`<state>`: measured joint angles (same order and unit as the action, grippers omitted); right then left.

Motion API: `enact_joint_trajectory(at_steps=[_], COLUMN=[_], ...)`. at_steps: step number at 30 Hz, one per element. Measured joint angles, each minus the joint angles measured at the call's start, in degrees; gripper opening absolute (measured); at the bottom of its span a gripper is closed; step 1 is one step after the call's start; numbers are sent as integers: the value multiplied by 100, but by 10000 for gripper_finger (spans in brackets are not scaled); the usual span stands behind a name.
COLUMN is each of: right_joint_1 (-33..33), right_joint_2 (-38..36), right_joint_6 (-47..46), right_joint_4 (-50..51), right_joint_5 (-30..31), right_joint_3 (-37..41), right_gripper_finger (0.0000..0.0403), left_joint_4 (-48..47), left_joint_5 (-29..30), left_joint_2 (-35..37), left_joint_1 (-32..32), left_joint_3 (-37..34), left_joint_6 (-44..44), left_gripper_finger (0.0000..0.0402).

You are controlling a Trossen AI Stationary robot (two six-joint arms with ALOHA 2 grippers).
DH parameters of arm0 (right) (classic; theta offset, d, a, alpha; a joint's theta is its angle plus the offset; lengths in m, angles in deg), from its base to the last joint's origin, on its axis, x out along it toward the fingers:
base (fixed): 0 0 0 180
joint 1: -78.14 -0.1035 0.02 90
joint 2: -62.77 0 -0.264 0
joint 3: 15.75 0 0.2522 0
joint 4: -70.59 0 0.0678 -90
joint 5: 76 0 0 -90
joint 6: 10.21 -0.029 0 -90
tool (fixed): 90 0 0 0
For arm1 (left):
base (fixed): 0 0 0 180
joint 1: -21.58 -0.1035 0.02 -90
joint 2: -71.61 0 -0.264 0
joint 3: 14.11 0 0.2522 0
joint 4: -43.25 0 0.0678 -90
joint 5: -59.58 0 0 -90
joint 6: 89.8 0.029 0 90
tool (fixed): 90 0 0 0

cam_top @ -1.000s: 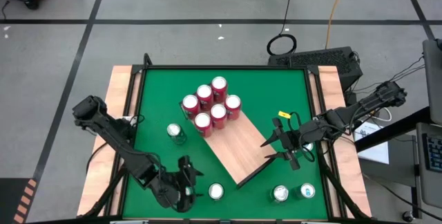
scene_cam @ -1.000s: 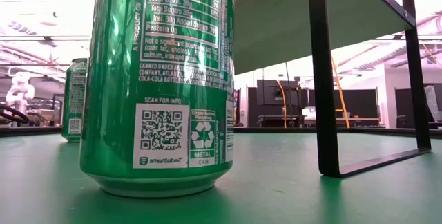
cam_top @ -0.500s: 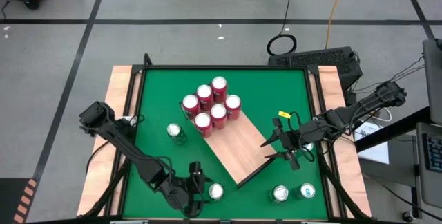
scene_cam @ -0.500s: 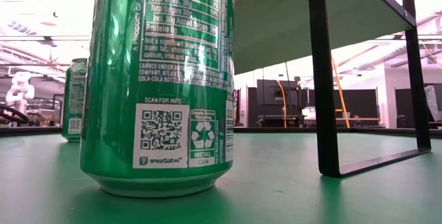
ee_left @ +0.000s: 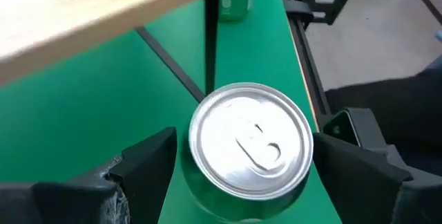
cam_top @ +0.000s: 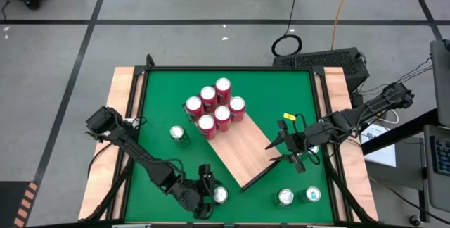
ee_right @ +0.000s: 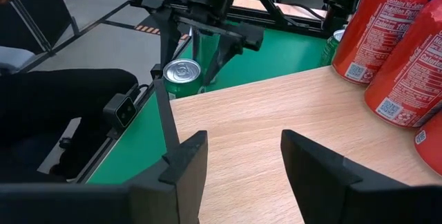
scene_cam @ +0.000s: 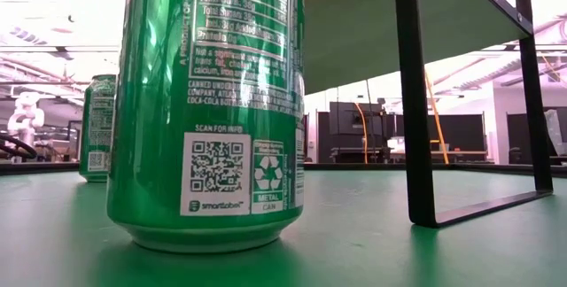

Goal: Place canned beverage on shelf
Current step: Put the green soda can on the shelf

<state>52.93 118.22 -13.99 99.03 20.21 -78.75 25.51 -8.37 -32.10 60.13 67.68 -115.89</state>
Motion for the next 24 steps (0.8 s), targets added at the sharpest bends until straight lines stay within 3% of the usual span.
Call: enact_joint_trajectory(at_steps=[5, 19, 24], right_joint_1=[0, 0, 0], right_joint_2=[3, 469, 535], right_joint_6=[-2, -26, -8], right_joint_4=[0, -176, -398], right_joint_5=[0, 0, -2], right_joint_3=[0, -1, -2], right_gripper_finger=[176, 176, 176], left_joint_4=[261, 373, 367], left_joint_5=[-254, -20, 48], left_joint_2=[-222, -320, -335], left_joint_1=[-31, -34, -33], left_joint_3=[0, -2, -2], left_joint_6=[125, 253, 284], left_gripper_finger=[331, 330, 306])
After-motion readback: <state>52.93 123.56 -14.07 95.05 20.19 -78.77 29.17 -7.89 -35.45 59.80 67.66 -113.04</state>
